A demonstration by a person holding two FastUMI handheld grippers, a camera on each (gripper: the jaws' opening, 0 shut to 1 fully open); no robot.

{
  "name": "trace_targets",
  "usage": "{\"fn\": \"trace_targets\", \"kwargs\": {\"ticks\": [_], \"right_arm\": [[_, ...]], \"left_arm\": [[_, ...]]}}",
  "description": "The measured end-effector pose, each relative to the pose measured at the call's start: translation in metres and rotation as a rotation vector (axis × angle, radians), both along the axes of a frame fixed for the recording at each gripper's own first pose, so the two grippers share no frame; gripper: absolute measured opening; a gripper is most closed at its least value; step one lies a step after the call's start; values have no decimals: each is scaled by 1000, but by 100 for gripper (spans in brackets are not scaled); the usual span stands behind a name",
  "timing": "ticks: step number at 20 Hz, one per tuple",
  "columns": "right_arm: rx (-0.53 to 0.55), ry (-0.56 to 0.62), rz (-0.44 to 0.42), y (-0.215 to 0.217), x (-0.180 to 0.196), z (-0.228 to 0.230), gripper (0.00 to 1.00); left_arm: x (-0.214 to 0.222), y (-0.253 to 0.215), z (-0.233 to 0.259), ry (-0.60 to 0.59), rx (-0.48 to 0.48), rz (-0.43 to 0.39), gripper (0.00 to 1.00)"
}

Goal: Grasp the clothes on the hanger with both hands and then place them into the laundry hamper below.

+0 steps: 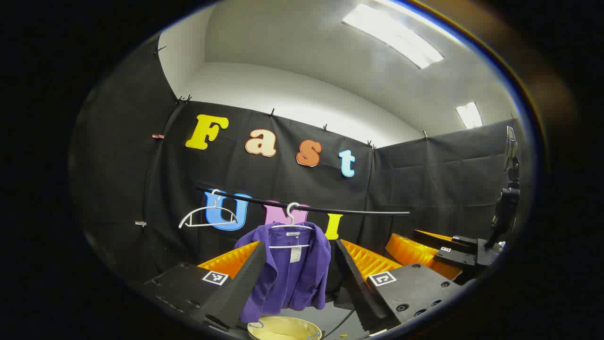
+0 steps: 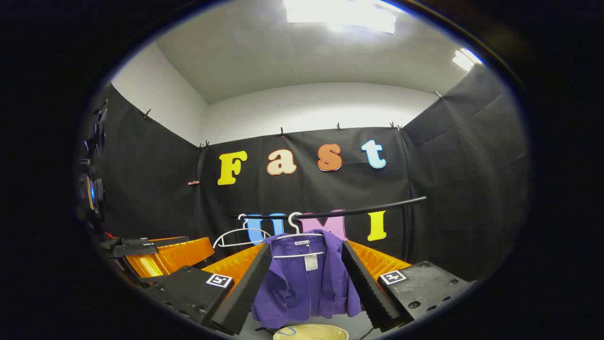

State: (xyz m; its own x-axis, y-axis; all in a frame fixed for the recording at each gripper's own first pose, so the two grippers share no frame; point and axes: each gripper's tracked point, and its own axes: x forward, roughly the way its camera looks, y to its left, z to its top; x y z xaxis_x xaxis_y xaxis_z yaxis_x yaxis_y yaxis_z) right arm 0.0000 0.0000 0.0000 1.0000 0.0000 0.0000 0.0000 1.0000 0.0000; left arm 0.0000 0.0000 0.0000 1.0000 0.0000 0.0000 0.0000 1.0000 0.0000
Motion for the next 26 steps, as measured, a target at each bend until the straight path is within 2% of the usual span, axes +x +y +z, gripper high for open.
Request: {"fn": "trace_targets", "kwargs": {"ticks": [10,26], "right_arm": [[-1,7,6,8,-11,-1,97],[-5,-4,-8,17,0,-2,97]], "left_arm": [[-4,1,1,-1,-12,-11,92],[10,18,-4,3,-23,-24,93]]}}
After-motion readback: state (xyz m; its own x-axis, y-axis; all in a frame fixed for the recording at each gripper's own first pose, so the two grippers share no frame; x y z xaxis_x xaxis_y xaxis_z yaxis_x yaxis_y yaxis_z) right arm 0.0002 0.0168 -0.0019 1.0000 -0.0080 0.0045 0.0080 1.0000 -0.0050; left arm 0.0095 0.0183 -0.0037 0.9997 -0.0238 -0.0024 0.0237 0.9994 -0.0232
